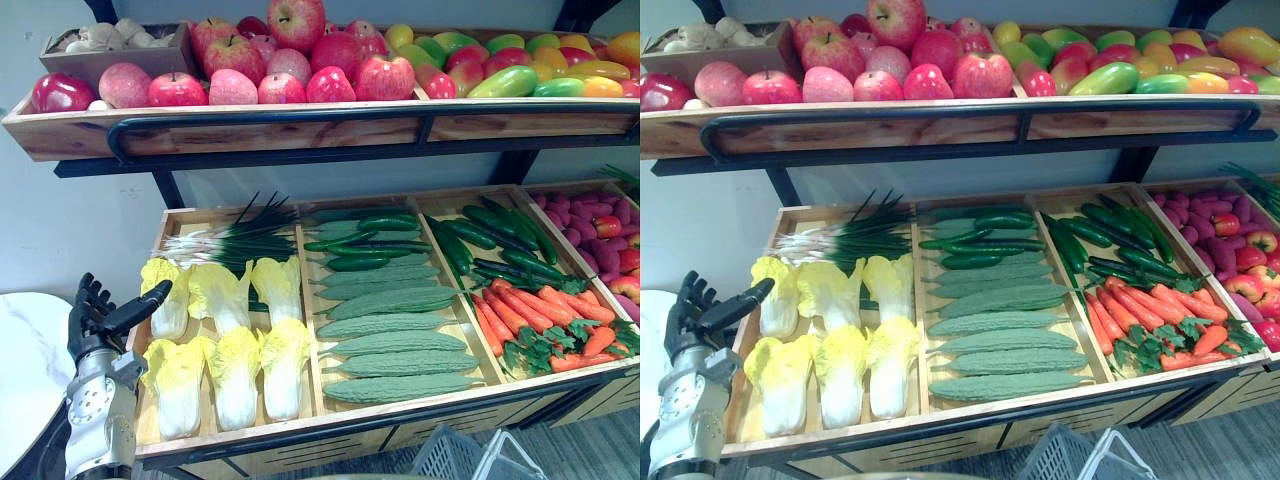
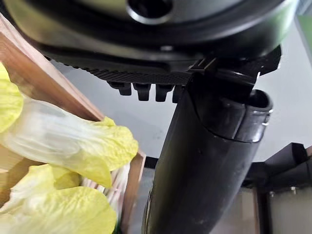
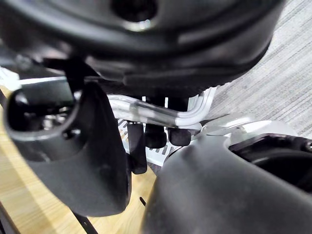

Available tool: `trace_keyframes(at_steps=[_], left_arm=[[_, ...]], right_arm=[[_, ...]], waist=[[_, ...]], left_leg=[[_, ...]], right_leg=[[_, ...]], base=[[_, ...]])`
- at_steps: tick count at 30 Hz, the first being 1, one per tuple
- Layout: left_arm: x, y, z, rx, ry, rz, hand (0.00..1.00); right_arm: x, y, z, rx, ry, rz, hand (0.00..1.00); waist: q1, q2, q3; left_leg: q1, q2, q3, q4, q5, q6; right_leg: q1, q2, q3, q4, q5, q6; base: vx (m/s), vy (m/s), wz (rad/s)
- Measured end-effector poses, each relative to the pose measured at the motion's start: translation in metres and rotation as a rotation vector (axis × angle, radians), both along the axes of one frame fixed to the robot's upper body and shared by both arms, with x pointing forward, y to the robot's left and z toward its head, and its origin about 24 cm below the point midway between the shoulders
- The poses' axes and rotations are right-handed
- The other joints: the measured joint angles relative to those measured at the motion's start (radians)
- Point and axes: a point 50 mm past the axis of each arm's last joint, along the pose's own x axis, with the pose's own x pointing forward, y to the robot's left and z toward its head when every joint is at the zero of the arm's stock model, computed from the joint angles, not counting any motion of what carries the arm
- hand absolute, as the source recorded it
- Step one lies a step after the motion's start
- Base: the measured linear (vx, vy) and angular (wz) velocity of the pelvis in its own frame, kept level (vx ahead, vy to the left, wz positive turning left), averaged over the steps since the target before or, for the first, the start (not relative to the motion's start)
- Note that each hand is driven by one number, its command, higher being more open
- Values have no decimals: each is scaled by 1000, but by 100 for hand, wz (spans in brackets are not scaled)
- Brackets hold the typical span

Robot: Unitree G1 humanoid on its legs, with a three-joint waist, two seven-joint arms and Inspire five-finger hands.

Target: Pick vegetable in the basket

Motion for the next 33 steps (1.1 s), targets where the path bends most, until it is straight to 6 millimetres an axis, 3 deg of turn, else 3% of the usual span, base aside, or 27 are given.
trace_keyframes(at_steps=[8,14,23,33], left_arm=[[4,-31,-41,102,263,-227,100],[5,-44,-49,234,332,-281,100],[5,-69,-62,290,320,-204,100],[5,-79,-64,304,291,-113,100]], right_arm=[[2,0,0,-6,2,33,0],[4,0,0,0,-5,39,0],[13,-3,1,-4,-15,66,0],[21,-3,2,-4,-30,76,0]], waist=[[-1,0,-1],[-3,2,6],[-6,8,34],[-18,7,55]], left_leg=[[1,3,0,-35,30,-2],[0,4,3,-36,31,-4],[0,3,5,-40,31,-5],[-2,1,0,-40,37,-10]], right_leg=[[-13,10,-4,0,6,-8],[-11,12,-3,-9,12,-8],[3,13,-3,-42,29,-7],[4,16,-10,-45,30,-7]], base=[[-28,-16,1],[0,0,0],[0,0,0],[-4,-3,1]])
